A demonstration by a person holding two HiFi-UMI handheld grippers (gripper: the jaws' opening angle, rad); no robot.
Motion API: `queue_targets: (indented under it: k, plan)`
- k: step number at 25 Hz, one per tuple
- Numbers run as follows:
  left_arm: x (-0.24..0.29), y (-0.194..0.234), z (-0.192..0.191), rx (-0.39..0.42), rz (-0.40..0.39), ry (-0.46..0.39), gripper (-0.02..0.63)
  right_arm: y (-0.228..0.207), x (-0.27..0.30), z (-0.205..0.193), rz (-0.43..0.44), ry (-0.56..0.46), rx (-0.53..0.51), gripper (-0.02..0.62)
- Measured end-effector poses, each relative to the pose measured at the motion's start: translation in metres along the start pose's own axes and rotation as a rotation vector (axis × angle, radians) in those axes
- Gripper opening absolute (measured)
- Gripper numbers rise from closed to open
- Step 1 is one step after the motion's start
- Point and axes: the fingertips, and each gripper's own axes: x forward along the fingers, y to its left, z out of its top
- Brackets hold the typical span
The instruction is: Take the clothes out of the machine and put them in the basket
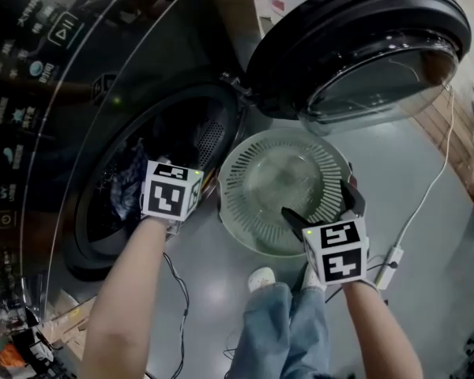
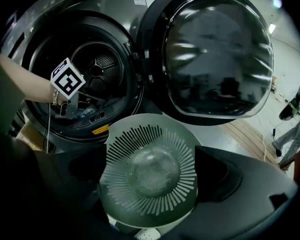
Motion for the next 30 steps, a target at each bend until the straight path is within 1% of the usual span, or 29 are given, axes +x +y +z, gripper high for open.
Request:
queue_targets:
  k: [3,6,11,12,15,17,18,20,24,25,26,27,29,30]
  plan:
    - [-0.019,-0.029,0.012,0.012,-0.033,-0.037,-0.002,-0.005,-0.013,0.002,-0.008,-0.001,0.002,0.549]
    - [-0.035,-0.055,0.024,0.020,-0.060,-0.057,-0.002,-0.009,-0.027,0.000,-0.013,0.002,0.015,0.549]
    - [-0.053,-0.087,0.037,-0.037,-0.117,-0.066,-0.002,-0.021,-0.047,-0.005,-0.026,0.009,0.036,0.548]
    - [-0.056,-0.094,0.040,-0.036,-0.138,-0.073,-0.002,-0.024,-0.050,-0.005,-0.029,0.009,0.043,0.549]
    - [-0.067,-0.129,0.057,-0.039,-0.237,-0.116,-0.002,-0.033,-0.058,-0.006,-0.041,0.005,0.066,0.548]
    - [-0.072,-0.149,0.068,-0.050,-0.263,-0.133,-0.002,-0.040,-0.063,-0.007,-0.051,0.006,0.076,0.548]
    - [-0.072,-0.154,0.070,-0.063,-0.259,-0.130,-0.002,-0.044,-0.065,-0.007,-0.055,0.006,0.078,0.548]
    - [-0.068,-0.157,0.067,-0.076,-0.225,-0.107,-0.001,-0.049,-0.067,-0.007,-0.059,0.003,0.072,0.548]
    - [-0.053,-0.137,0.045,-0.020,-0.108,-0.035,0.000,-0.054,-0.064,-0.012,-0.059,0.012,0.064,0.548]
    - [-0.049,-0.131,0.038,-0.012,-0.090,-0.020,0.002,-0.054,-0.062,-0.014,-0.058,0.017,0.066,0.548]
    - [-0.045,-0.125,0.032,-0.012,-0.083,-0.004,0.067,-0.054,-0.060,-0.016,-0.057,0.022,0.068,0.548]
    - [-0.041,-0.119,0.026,-0.018,-0.078,0.013,0.269,-0.053,-0.057,-0.018,-0.056,0.026,0.070,0.548]
    - [-0.034,-0.105,0.018,-0.019,-0.039,0.033,0.346,-0.048,-0.051,-0.022,-0.047,0.032,0.075,0.548]
    - [-0.031,-0.096,0.015,-0.009,-0.005,0.034,0.415,-0.045,-0.048,-0.024,-0.039,0.037,0.076,0.548]
